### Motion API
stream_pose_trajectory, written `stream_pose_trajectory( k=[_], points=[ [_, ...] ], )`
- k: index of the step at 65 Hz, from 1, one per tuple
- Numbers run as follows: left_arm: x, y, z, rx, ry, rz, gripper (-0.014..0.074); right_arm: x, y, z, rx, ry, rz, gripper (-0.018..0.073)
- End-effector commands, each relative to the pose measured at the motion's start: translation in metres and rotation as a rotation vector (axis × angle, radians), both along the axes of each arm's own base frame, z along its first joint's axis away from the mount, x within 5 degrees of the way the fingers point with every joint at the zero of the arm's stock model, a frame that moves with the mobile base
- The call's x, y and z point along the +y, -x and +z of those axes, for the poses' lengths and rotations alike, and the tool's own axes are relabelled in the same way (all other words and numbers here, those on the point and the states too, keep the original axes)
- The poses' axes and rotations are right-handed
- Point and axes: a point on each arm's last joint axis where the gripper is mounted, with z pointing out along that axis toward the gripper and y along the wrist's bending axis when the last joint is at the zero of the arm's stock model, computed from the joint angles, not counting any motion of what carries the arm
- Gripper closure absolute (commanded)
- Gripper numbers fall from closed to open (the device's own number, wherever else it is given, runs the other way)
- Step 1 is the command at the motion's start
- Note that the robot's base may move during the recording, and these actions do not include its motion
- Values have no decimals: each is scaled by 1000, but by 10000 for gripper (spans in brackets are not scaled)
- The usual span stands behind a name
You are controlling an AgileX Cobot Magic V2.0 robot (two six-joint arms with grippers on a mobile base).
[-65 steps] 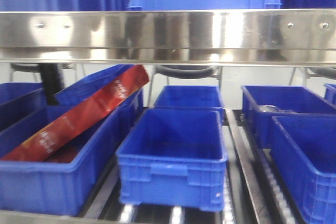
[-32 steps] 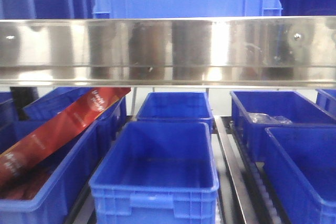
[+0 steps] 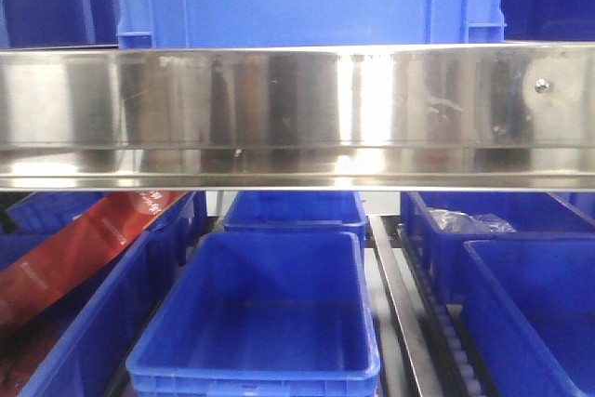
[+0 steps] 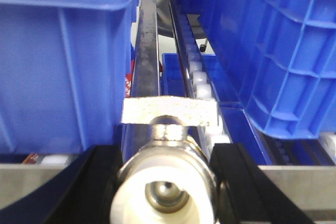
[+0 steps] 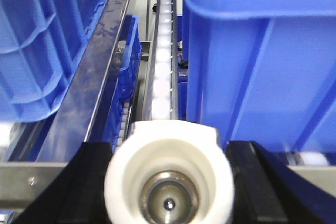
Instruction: Place valve from conveyor to right shelf box
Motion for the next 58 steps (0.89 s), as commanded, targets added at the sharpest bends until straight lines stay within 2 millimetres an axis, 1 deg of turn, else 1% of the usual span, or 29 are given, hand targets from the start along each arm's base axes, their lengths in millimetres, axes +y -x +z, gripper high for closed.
stream_pose_trajectory(
  k=[1, 58],
  points=[
    [-1, 0, 8, -65, 8, -2, 708, -1, 1, 10, -94, 16, -10, 721],
    [0, 0, 9, -82, 9, -1, 708, -1, 0, 11, -98, 16, -11, 721]
  ],
)
